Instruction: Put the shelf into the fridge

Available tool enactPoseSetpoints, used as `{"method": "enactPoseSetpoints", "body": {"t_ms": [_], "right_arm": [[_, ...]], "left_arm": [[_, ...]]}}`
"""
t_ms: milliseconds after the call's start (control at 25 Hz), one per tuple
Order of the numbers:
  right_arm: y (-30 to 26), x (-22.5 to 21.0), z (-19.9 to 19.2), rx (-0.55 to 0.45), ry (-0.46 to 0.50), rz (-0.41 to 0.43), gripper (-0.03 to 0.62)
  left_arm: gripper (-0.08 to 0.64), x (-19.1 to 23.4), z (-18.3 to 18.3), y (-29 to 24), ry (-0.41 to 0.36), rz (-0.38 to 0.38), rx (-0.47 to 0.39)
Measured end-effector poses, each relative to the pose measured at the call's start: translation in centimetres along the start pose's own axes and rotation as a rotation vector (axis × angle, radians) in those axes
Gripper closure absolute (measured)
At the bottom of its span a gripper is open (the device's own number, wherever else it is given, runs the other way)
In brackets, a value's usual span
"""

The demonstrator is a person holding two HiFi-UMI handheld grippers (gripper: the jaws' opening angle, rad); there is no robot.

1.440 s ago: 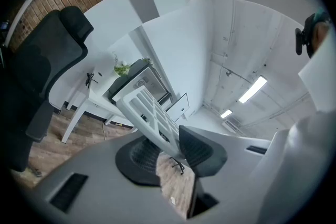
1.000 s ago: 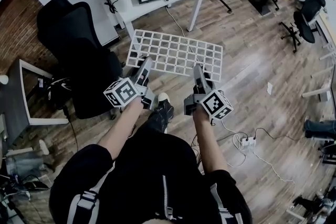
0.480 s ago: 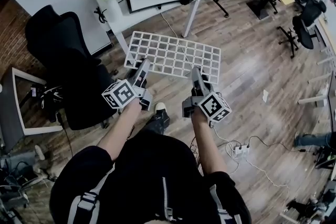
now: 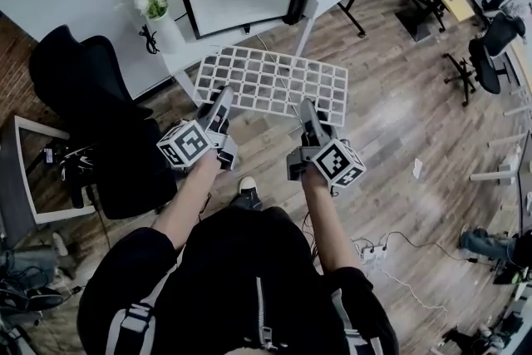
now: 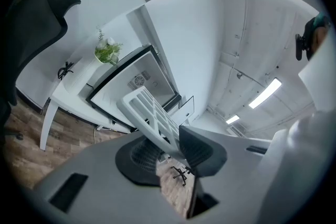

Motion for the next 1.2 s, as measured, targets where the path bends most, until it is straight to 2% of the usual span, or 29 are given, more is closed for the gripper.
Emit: {"method": "enactPoseSetpoints", "body": {"t_ms": [480, 1000, 1200], "right_arm": [[-9.5, -1.5, 2.9, 0.084, -0.007, 0.079, 0.439], [-24.3, -3.7, 7.8, 0.268, 0.019, 0.246, 0.439], [-28.8, -4.5, 9.8, 0.338, 0.024, 0.303, 0.439]], "left_arm": [[0.436, 2.3, 3.0, -5.6, -0.009, 0.077, -0.073], [0.436, 5.4, 6.0, -12.6, -0.027, 0.249, -0.265], [0.436, 5.1, 6.4, -15.4, -0.023, 0.29, -0.342]]}}
Point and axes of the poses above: the fingertips, and each gripper's own axes: y backward along the fingers, x to its left, z out of its top, the point moved 10 cm from there along y, backward along the fingers, and after that the axes turned 1 degree about -z, right-handed, at the moved point
